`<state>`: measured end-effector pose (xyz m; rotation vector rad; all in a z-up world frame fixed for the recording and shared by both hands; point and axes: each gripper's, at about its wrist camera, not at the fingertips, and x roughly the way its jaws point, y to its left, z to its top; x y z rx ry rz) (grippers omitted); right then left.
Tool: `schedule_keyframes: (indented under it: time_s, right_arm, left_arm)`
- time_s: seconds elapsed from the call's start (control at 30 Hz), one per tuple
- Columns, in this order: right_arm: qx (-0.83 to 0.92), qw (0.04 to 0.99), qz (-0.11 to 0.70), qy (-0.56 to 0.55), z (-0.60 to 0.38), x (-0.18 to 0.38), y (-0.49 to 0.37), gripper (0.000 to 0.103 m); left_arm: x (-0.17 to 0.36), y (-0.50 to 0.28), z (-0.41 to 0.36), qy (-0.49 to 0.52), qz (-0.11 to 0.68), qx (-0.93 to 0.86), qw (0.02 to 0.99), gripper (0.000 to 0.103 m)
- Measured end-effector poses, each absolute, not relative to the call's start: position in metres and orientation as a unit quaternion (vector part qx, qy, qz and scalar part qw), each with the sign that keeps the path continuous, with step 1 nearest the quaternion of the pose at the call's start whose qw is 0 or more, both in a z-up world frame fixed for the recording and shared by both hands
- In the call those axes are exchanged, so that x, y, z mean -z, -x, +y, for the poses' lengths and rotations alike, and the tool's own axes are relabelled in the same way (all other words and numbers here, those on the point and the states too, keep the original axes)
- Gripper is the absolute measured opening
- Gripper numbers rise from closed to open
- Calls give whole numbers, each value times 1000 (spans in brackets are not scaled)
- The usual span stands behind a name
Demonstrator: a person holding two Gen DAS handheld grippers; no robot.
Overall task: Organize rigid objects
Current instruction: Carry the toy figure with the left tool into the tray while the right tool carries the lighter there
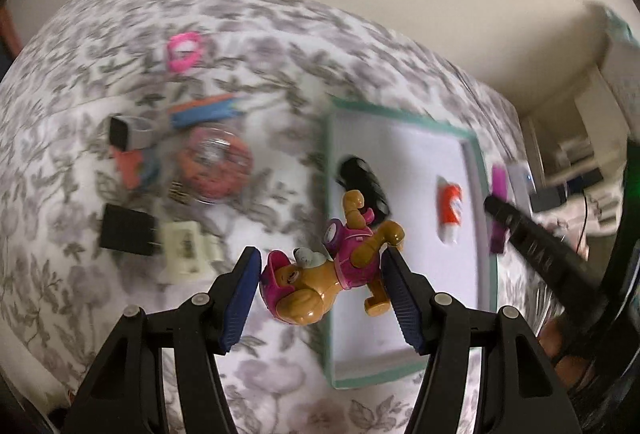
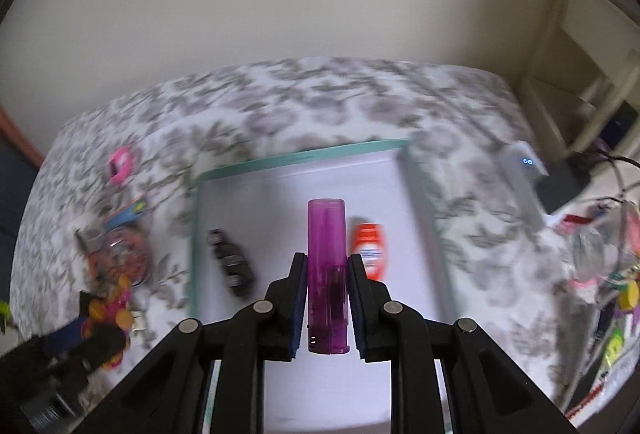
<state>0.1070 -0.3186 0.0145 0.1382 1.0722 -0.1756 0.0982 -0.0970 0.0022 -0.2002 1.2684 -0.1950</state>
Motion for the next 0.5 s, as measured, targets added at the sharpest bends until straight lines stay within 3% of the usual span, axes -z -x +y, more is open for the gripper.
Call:
schedule_keyframes:
  time_s: [0.23,0.5]
  right_arm:
    - [105,852,508,-69,-342,-18,-101,21]
    - [116,809,572,-66,-352,38,-109,21]
  left_arm:
    - [17,-81,-151,41,620,150,769,64]
    - [41,-77,-174,14,639,154,753,64]
